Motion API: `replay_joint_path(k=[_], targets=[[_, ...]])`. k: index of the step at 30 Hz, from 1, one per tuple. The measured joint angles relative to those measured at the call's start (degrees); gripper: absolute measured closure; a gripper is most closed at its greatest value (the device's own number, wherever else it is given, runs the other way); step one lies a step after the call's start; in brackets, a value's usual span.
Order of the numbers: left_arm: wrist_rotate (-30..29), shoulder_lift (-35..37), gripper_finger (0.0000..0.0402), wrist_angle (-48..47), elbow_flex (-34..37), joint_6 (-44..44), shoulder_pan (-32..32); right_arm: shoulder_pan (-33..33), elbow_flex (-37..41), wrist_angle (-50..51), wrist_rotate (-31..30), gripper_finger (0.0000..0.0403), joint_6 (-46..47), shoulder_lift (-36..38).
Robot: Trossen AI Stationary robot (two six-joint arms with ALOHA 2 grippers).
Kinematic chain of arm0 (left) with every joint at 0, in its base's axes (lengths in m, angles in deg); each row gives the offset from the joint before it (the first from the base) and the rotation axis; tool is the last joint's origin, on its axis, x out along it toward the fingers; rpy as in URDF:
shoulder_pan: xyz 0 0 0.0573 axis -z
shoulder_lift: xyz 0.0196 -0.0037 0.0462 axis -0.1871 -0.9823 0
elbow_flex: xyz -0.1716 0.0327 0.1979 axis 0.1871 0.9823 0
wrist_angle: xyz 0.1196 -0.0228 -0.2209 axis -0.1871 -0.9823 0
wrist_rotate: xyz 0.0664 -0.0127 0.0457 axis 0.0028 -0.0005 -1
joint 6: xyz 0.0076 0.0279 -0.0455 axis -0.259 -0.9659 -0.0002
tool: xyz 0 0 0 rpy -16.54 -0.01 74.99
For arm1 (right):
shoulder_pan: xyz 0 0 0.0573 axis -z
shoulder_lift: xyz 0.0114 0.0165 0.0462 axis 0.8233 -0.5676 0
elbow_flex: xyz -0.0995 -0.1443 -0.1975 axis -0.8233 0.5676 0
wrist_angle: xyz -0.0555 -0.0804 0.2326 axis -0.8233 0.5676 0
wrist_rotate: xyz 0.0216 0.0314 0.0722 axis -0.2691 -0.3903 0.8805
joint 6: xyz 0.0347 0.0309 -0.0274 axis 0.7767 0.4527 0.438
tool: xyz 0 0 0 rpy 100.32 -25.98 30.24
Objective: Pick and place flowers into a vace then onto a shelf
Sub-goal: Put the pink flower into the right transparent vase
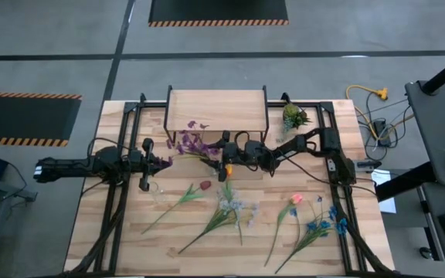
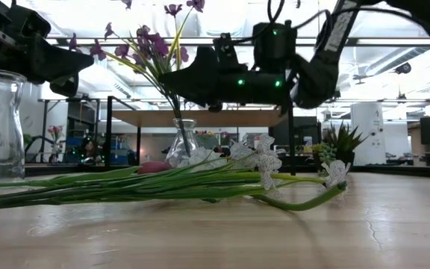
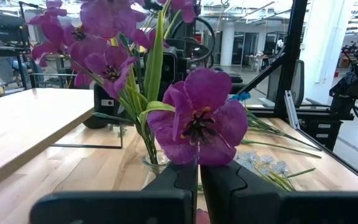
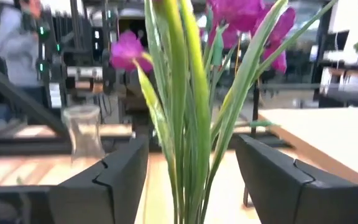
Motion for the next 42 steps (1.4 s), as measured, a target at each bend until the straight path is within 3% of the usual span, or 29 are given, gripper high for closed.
replay_joint_path(k=[11, 23, 29, 42], targets=[[-0.03, 0.0, 0.0402, -0.02, -0.02, 0.01, 0.02, -0.62, 3.59, 30.27, -0.22, 0.0147, 1.99, 17.97], [0.0, 0.01, 0.0402, -0.01, -0.02, -0.01, 0.0, -7.3, 3.71, 48.51, -15.39, 0.016, 4.52, 31.77], [0.02, 0.01, 0.0402, -0.02, -0.02, 0.01, 0.01, -10.26, 3.71, 56.04, -16.82, 0.0161, 8.02, 34.6], [0.02, 0.0, 0.0402, -0.02, -0.02, 0.01, 0.0, -13.56, 3.71, 70.24, -18.55, 0.0163, 29.14, 34.82]])
